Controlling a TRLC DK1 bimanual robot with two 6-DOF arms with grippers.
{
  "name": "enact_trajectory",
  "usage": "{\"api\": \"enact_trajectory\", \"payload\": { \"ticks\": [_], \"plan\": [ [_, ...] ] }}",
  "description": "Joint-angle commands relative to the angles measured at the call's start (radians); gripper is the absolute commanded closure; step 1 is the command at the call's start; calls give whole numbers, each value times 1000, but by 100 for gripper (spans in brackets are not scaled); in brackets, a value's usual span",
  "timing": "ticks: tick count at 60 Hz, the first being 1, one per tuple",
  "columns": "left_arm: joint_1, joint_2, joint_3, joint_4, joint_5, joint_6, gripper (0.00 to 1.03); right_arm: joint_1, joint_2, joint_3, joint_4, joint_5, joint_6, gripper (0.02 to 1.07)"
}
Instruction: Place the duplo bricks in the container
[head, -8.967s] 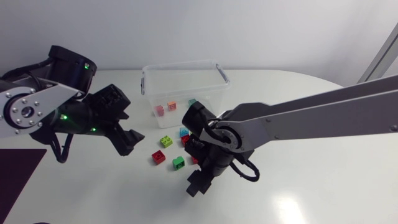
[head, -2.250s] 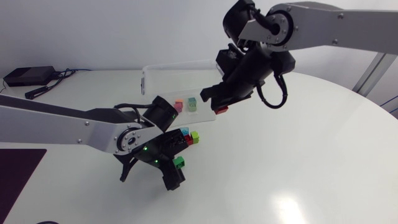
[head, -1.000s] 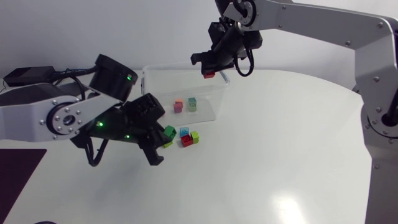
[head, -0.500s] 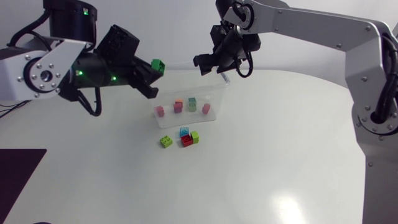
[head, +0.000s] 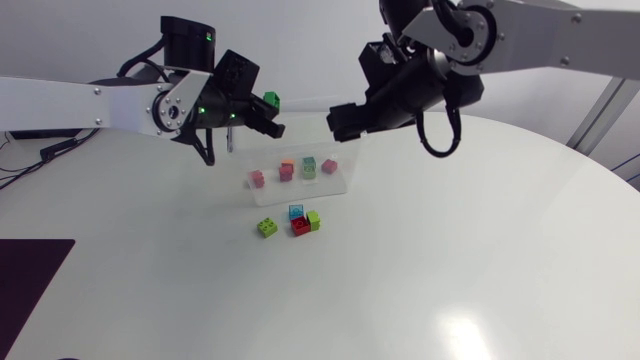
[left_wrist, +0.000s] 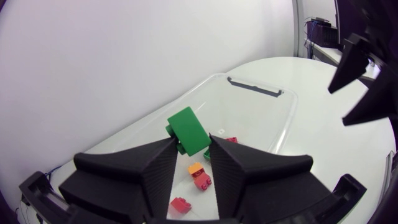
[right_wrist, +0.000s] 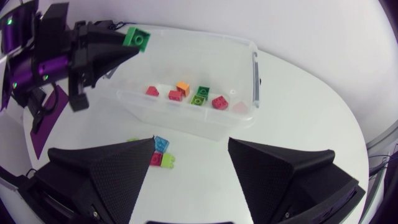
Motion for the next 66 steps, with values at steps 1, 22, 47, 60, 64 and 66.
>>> {"api": "enact_trajectory", "payload": {
  "ticks": [1, 22, 47, 60, 64, 66],
  "plan": [
    [10, 46, 53, 23, -19, -34, 72, 25, -40, -99, 16, 6, -13, 21],
    [29, -40, 7, 6, -37, -48, 6, 95, 48, -261, 122, 5, -10, 21],
    [44, -389, -210, -150, -31, -15, 6, 148, 357, -43, 53, 3, 6, 21],
    [76, -511, -322, -214, -16, 34, 6, 150, 443, 82, -18, 9, 19, 21],
    [87, -545, -355, -228, 1, 43, 6, 147, 472, 116, -45, 15, 24, 22],
    [88, -559, -371, -234, 6, 49, 6, 145, 486, 132, -56, 18, 27, 22]
  ]
}}
